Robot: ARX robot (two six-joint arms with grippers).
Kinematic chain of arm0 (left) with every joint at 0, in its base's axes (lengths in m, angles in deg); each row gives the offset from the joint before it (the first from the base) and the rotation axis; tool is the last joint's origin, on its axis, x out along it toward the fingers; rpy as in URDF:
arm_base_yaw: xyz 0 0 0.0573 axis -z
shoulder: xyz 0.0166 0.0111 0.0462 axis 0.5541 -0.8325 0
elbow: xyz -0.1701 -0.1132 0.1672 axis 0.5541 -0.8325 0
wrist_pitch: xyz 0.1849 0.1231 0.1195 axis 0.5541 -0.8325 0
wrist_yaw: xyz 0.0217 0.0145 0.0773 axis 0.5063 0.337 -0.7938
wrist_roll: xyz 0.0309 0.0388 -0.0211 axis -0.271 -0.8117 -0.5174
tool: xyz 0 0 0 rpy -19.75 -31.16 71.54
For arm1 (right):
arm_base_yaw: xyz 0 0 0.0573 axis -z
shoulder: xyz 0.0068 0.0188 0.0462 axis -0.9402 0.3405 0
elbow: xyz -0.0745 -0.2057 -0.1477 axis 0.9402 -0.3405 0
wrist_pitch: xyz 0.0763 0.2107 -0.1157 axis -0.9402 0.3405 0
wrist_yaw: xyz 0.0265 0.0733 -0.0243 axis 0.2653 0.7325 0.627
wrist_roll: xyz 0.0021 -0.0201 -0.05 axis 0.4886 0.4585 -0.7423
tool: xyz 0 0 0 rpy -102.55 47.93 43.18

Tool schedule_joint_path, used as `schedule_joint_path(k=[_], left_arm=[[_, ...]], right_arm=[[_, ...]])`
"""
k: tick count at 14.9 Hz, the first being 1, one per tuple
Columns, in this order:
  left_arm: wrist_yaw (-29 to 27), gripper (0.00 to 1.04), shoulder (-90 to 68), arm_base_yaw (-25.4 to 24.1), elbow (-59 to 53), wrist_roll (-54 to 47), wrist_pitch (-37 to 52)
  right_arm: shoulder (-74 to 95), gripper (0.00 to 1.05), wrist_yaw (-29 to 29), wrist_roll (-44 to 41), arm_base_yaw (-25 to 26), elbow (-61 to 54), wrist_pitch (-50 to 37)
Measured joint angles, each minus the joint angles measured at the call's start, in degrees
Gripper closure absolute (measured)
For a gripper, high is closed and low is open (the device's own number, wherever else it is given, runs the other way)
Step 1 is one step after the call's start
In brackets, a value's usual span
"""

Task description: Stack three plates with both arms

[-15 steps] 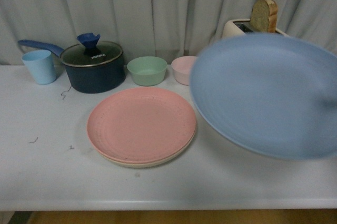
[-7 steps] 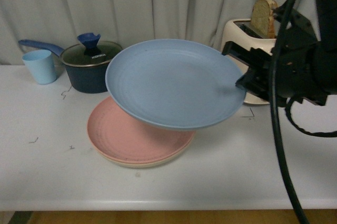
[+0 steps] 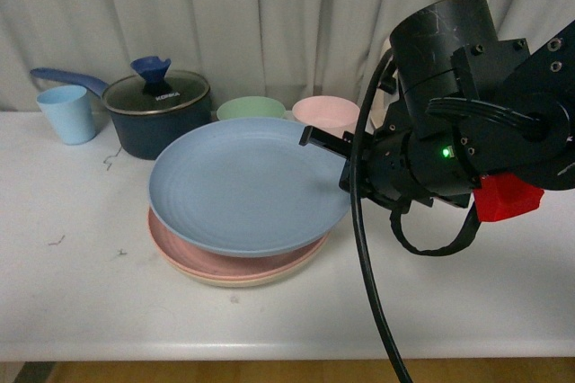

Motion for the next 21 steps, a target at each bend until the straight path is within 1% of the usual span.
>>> schedule_joint_path(k=[5, 6, 7, 9, 10, 12, 13, 14, 15, 16, 17, 19, 21], left_arm=[[0.0, 0.07, 0.0, 0.0, 0.0, 0.0, 0.0], [0.0, 0.07, 0.0, 0.0, 0.0, 0.0, 0.0], [0.0, 0.07, 0.0, 0.0, 0.0, 0.0, 0.0], [0.0, 0.07, 0.0, 0.0, 0.0, 0.0, 0.0], [0.0, 0.07, 0.0, 0.0, 0.0, 0.0, 0.0], [0.0, 0.07, 0.0, 0.0, 0.0, 0.0, 0.0], [0.0, 0.07, 0.0, 0.0, 0.0, 0.0, 0.0], [0.0, 0.07, 0.0, 0.0, 0.0, 0.0, 0.0], [0.0, 0.07, 0.0, 0.0, 0.0, 0.0, 0.0], [0.0, 0.07, 0.0, 0.0, 0.0, 0.0, 0.0], [0.0, 0.07, 0.0, 0.0, 0.0, 0.0, 0.0], [0.0, 0.07, 0.0, 0.0, 0.0, 0.0, 0.0], [0.0, 0.07, 0.0, 0.0, 0.0, 0.0, 0.0]], right_arm=[[4.9, 1.02, -2.0, 0.8, -0.7, 2.9, 1.1], [5.2, 1.00, -2.0, 0.9, -0.7, 3.2, 1.0], [5.3, 0.91, -1.9, 1.2, -0.7, 3.3, 1.0], [4.2, 0.68, 0.4, 2.3, -0.1, 1.7, -1.0], [2.6, 0.57, 0.8, 2.6, 0.3, -0.4, -1.5], [2.0, 0.37, 0.9, 2.9, 0.9, -0.8, -1.9], [2.5, 0.33, -1.2, 1.7, 0.7, -2.4, -9.7], [3.3, 0.45, -12.3, -6.9, 0.9, -9.2, -30.3], [1.3, 0.58, -17.8, -17.5, 1.8, -19.1, -44.4], [-2.0, 0.69, -18.1, -24.1, 3.8, -26.2, -53.1], [-8.9, 0.84, -17.2, -29.7, 6.8, -32.7, -60.0], [-17.4, 1.03, -15.2, -33.0, 9.3, -40.2, -61.0], [-18.6, 1.02, -14.4, -33.4, 9.6, -42.3, -60.7]])
